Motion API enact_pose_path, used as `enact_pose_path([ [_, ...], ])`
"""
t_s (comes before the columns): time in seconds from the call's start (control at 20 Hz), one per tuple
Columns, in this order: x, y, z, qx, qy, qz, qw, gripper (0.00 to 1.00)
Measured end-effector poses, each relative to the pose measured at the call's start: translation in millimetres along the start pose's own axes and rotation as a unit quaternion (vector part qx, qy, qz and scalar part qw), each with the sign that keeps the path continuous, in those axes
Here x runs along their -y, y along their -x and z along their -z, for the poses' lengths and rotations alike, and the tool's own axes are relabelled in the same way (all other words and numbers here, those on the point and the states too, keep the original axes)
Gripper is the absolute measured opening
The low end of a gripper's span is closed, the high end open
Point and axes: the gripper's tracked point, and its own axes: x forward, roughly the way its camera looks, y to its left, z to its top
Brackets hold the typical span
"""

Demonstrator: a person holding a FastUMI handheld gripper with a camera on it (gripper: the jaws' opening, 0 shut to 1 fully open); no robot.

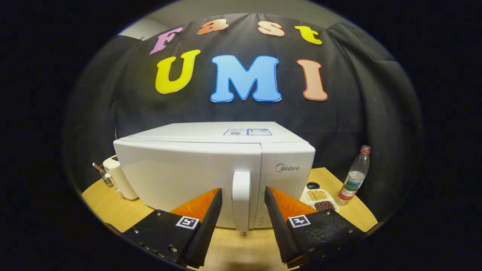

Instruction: Open the microwave, put the food inside, and close the microwave door.

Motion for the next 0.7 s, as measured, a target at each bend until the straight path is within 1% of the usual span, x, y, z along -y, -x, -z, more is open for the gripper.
enact_pose_path([
  [0.05,-0.9,-6.0,-2.5,0.005,-0.001,-0.005,1.000,0.53],
  [0.1,-1.6,-5.1,-2.3,0.002,0.006,0.001,1.000,0.34],
  [0.15,-5.1,-9.1,-0.9,-0.001,0.008,-0.004,1.000,0.34],
  [0.2,-2.5,-5.6,-0.7,-0.005,0.006,0.000,1.000,0.34],
  [0.25,-2.8,-9.3,0.9,-0.006,0.007,0.008,1.000,0.26],
  [0.3,-4.5,-7.2,-0.3,-0.006,0.004,0.007,1.000,0.26],
  [0.35,-4.1,-6.4,-0.9,-0.010,-0.002,0.007,1.000,0.19],
  [0.4,-3.4,-6.1,-1.1,-0.014,-0.010,0.004,1.000,0.19],
  [0.45,-4.9,-5.2,1.6,-0.025,-0.004,-0.001,1.000,0.11],
  [0.6,-13.6,24.5,7.9,-0.023,0.009,-0.014,1.000,0.11],
  [0.7,-20.2,42.8,15.0,-0.032,-0.011,-0.022,0.999,0.11],
])
